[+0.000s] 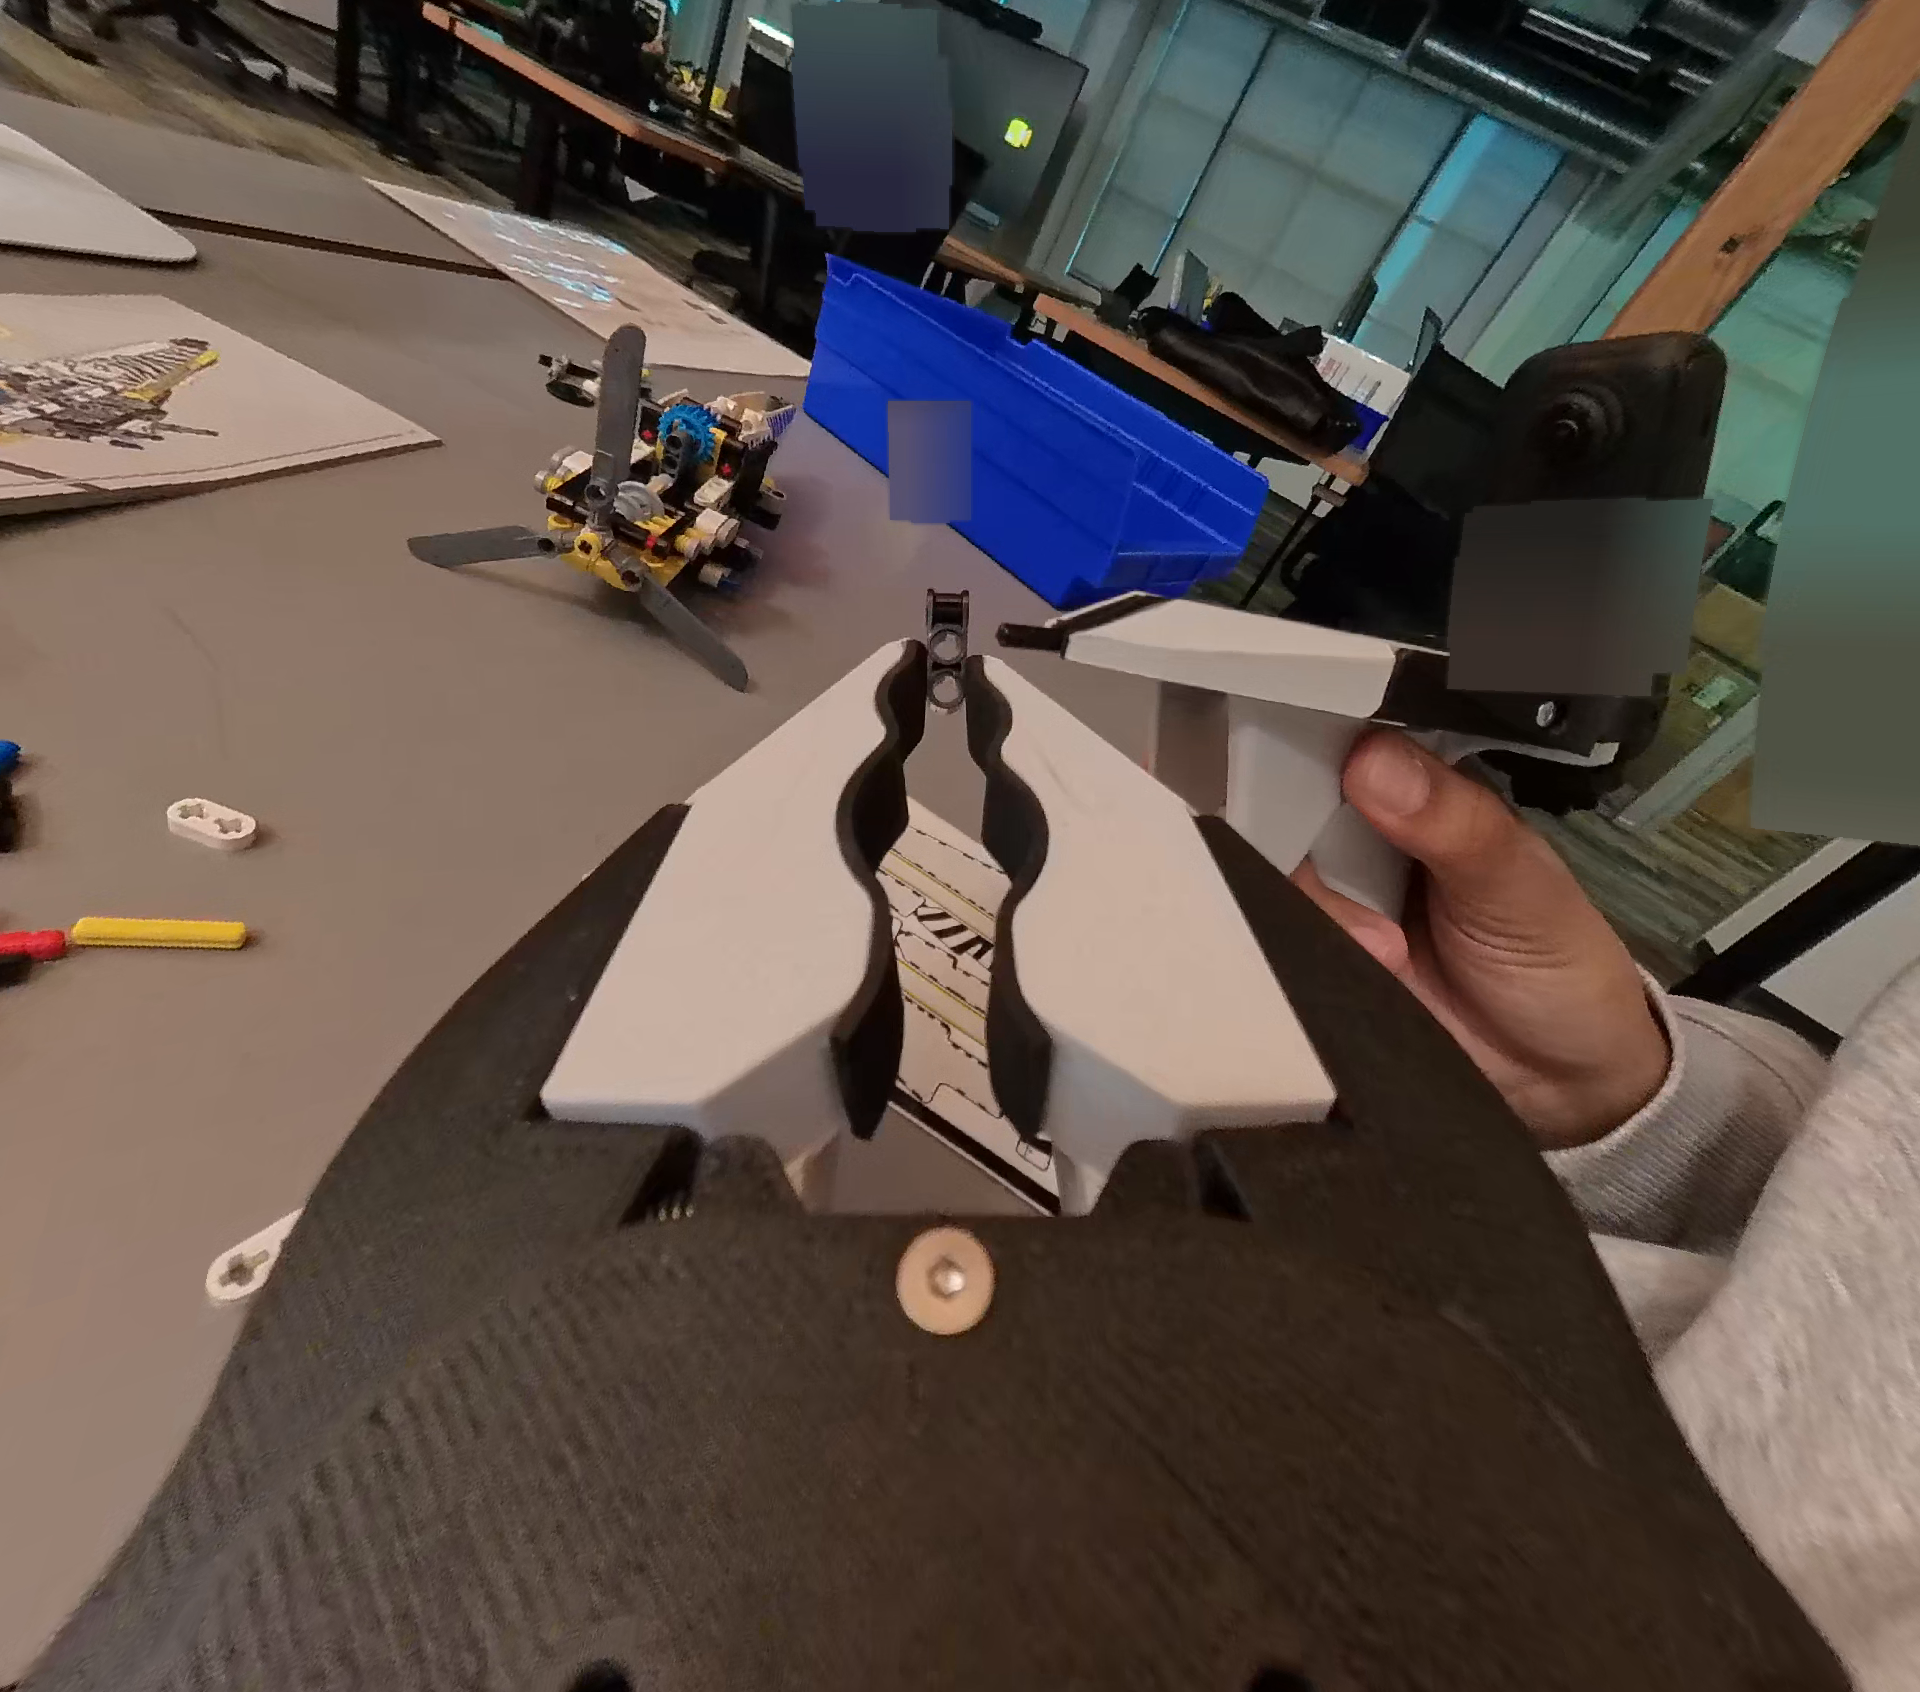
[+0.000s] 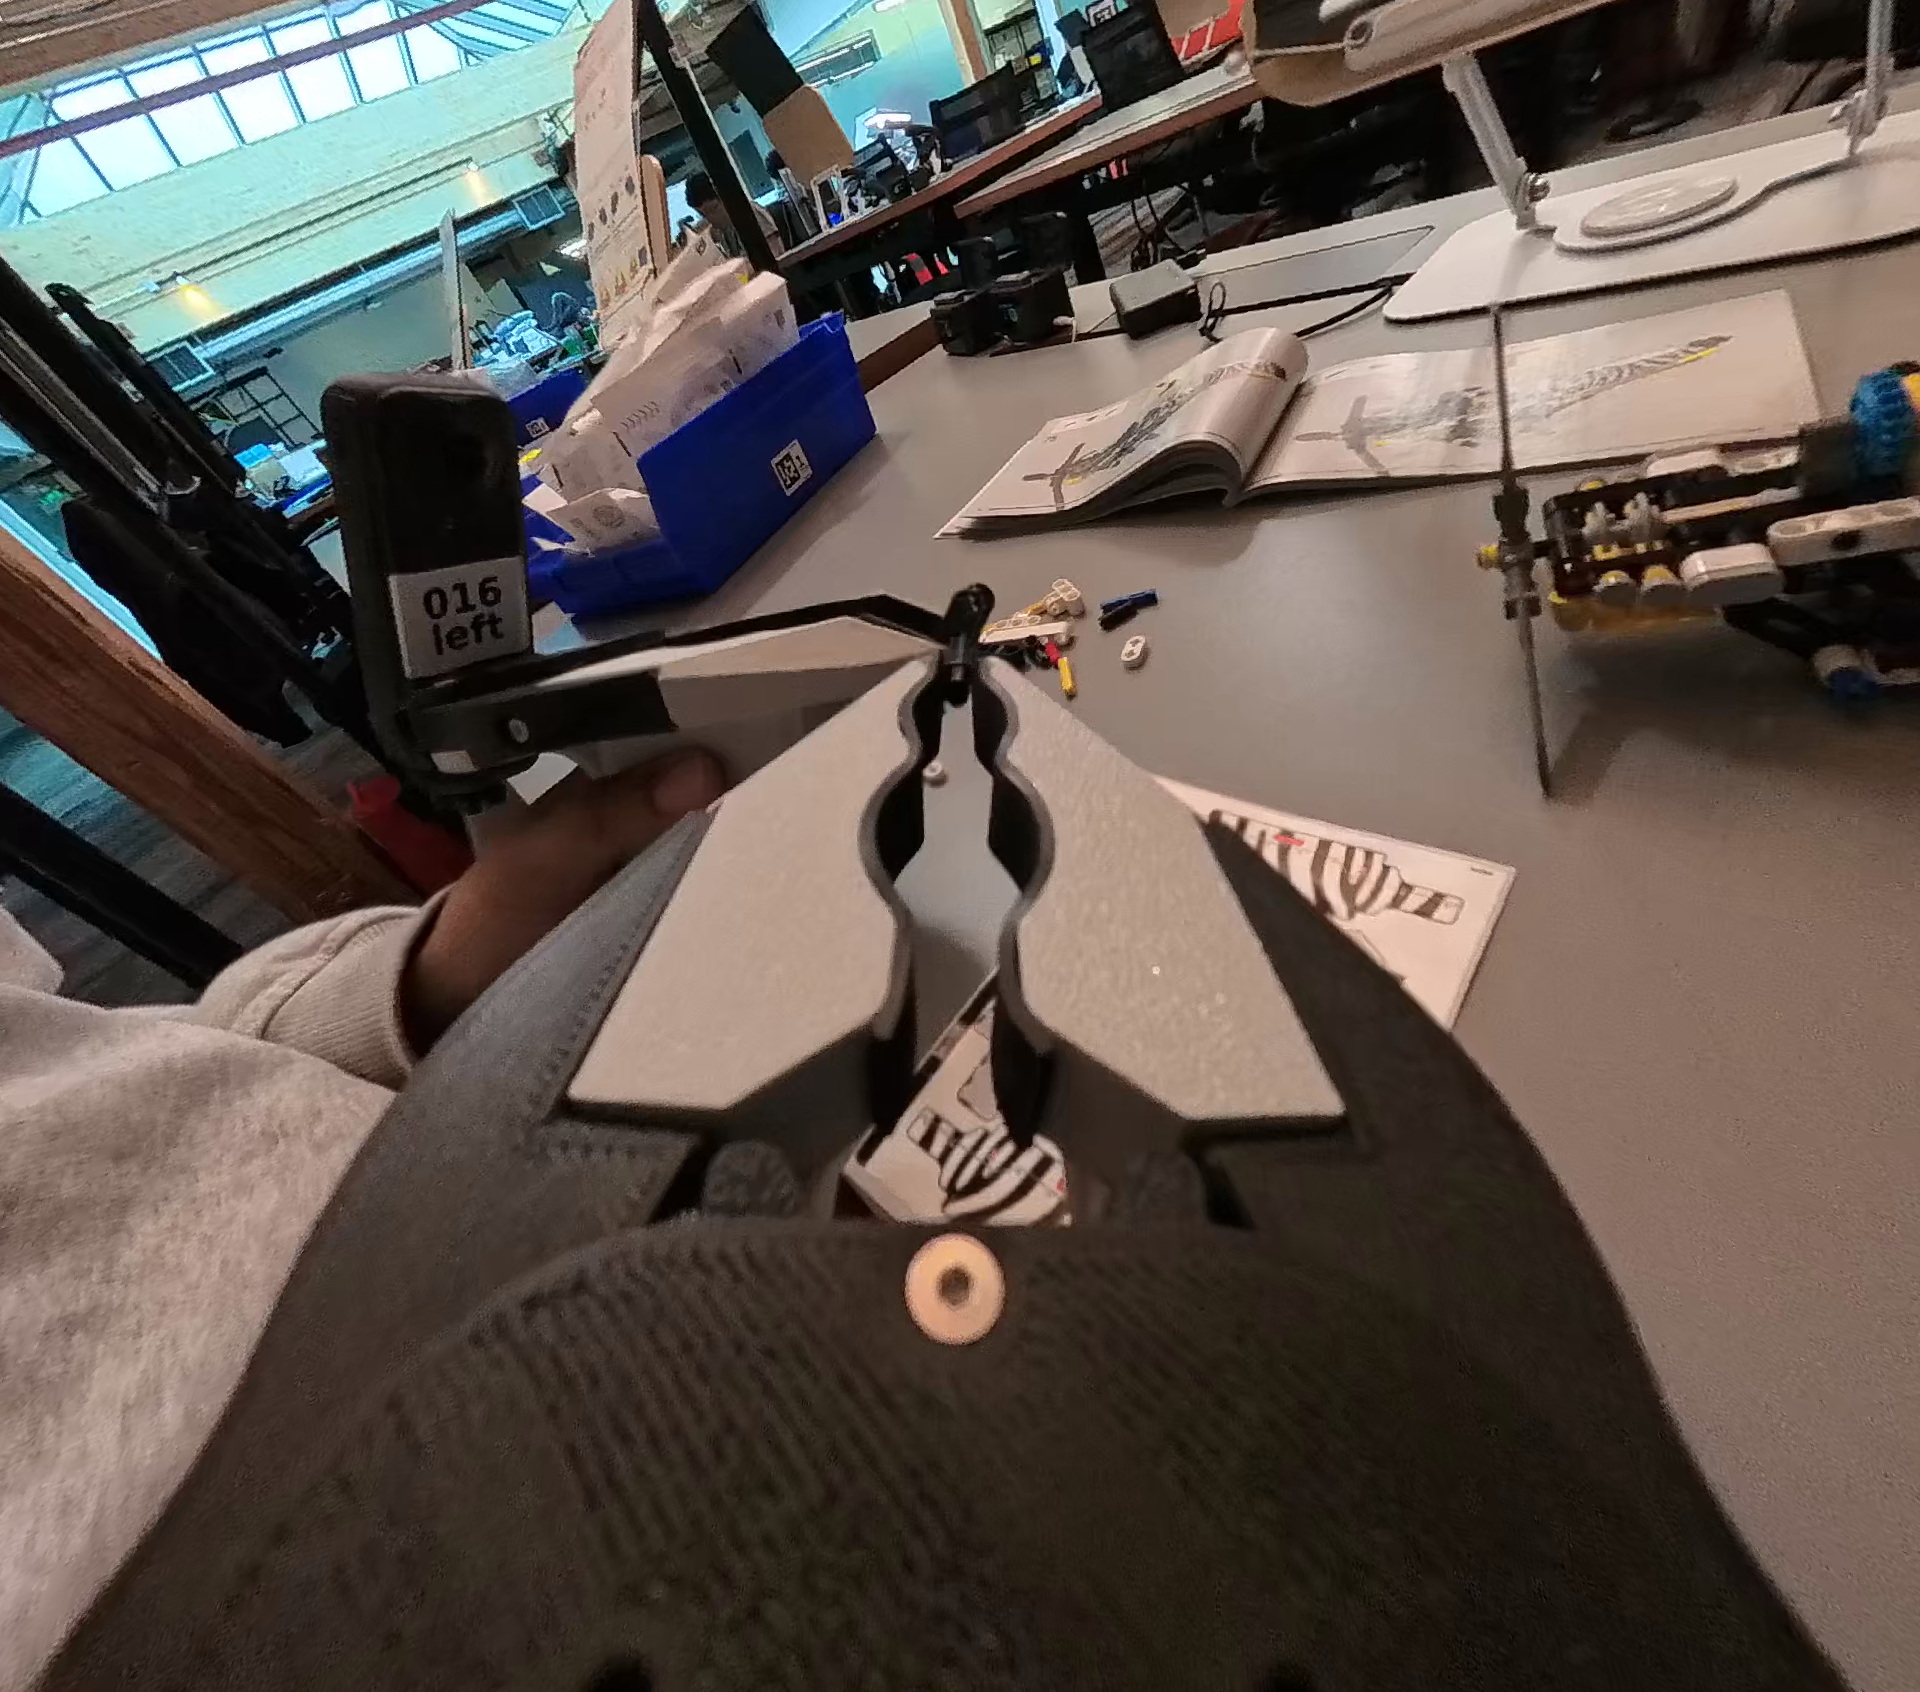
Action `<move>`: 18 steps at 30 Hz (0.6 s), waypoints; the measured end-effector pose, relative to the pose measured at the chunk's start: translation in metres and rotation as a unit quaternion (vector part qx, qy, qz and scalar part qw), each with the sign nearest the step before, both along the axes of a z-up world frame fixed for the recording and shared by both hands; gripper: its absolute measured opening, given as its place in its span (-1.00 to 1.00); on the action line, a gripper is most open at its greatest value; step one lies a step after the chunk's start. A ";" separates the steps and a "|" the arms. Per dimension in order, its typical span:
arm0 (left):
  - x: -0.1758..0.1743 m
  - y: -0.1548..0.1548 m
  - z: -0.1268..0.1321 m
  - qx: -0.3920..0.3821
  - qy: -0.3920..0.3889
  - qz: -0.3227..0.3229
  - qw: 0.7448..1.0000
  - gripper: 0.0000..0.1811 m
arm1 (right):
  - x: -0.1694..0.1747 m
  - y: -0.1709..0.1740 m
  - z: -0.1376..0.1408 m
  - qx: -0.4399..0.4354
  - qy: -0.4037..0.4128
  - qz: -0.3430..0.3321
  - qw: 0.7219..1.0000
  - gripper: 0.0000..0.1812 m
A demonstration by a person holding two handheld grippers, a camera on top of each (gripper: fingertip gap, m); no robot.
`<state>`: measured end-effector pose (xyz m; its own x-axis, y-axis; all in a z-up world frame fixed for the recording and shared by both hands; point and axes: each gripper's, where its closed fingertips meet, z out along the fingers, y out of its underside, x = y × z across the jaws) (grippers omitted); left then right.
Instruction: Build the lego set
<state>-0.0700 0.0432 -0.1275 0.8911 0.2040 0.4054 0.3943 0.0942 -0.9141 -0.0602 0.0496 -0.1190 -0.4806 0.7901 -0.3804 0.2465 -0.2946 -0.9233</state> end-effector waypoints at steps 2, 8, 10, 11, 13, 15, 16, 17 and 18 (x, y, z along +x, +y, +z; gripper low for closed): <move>0.001 0.000 0.002 0.003 0.011 0.006 1.000 -0.95 | -0.001 0.000 0.003 0.014 0.008 -0.008 1.000 -0.97; 0.001 0.001 0.004 0.010 0.020 0.019 1.000 -0.95 | -0.004 -0.003 0.007 0.065 0.021 -0.026 0.997 -0.97; 0.000 0.000 0.004 0.012 0.019 0.024 0.999 -0.95 | -0.004 -0.005 0.006 0.074 0.023 -0.028 0.997 -0.97; -0.001 0.000 0.005 0.013 0.019 0.026 0.999 -0.95 | -0.005 -0.005 0.006 0.077 0.023 -0.030 0.996 -0.97; -0.001 -0.001 0.005 0.014 0.021 0.031 0.999 -0.95 | -0.006 -0.005 0.006 0.079 0.024 -0.032 0.996 -0.97; -0.002 -0.002 0.006 0.016 0.024 0.036 0.999 -0.95 | -0.007 -0.005 0.007 0.078 0.024 -0.034 0.996 -0.97; -0.002 -0.001 0.005 0.015 0.024 0.037 0.999 -0.95 | -0.007 -0.004 0.008 0.076 0.024 -0.034 0.996 -0.97; -0.003 -0.001 0.005 0.014 0.024 0.038 0.999 -0.95 | -0.007 -0.004 0.008 0.074 0.023 -0.034 0.996 -0.97; -0.003 -0.001 0.005 0.015 0.025 0.041 0.999 -0.95 | -0.008 -0.004 0.008 0.072 0.021 -0.034 0.997 -0.97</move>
